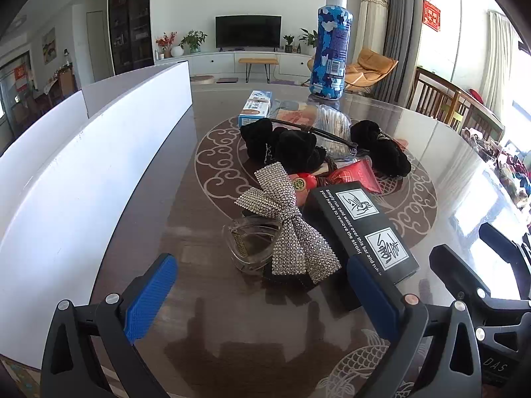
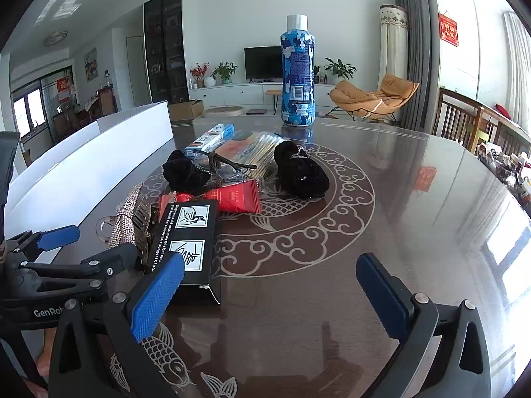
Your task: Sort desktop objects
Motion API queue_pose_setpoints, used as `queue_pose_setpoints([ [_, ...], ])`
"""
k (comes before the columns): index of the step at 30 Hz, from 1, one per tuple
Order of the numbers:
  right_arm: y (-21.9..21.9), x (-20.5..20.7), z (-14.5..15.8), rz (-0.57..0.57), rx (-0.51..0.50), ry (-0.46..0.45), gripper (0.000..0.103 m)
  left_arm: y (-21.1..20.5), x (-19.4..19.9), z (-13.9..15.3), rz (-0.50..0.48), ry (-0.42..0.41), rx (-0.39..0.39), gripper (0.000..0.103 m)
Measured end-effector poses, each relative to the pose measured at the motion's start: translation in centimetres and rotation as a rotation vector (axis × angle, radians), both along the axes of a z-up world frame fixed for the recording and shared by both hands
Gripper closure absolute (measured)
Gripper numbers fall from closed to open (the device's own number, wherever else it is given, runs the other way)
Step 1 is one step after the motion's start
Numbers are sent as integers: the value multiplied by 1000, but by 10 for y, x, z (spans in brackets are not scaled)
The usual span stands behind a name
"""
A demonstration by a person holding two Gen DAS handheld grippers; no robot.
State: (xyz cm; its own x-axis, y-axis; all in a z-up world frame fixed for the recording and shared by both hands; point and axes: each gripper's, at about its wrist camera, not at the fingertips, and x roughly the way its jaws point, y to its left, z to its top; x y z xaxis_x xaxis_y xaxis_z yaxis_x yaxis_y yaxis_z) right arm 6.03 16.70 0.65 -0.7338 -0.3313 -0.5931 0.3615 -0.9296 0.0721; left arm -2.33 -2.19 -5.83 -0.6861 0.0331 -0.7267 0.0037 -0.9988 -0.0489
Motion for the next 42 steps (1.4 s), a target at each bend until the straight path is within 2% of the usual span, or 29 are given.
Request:
queue_pose_setpoints([
  [5,1,-2,-4,4,-15,-23,0,2,-1,-2,2,15,-15,0],
  [12,5,-7,-6,7,-49,-53,0,2,-5,-5,-14,10,6,0],
  [17,6,-10,-5,-3,-47,-56,0,8,-6,-7,-20,9,-30,0],
  [21,8,-11,-3,-23,-7,-46,0,16,-5,-7,-22,17,-78,0],
  [24,17,-10,0,-26,-47,-22,0,17,-7,-7,-18,21,-84,0],
  [28,23,-15,-7,6,-103,-87,0,13,-12,-9,4,10,-61,0],
  [31,19,-19,-10,12,-100,-107,0,10,-11,-9,16,15,-53,0],
  [36,13,-20,-13,-10,-75,-105,0,26,-1,-7,20,77,-162,0],
  [40,18,-9,-9,7,-111,-55,0,29,12,-4,9,143,-188,0],
  [42,13,-3,-6,-11,-59,-18,0,36,9,-8,-14,86,-239,0],
])
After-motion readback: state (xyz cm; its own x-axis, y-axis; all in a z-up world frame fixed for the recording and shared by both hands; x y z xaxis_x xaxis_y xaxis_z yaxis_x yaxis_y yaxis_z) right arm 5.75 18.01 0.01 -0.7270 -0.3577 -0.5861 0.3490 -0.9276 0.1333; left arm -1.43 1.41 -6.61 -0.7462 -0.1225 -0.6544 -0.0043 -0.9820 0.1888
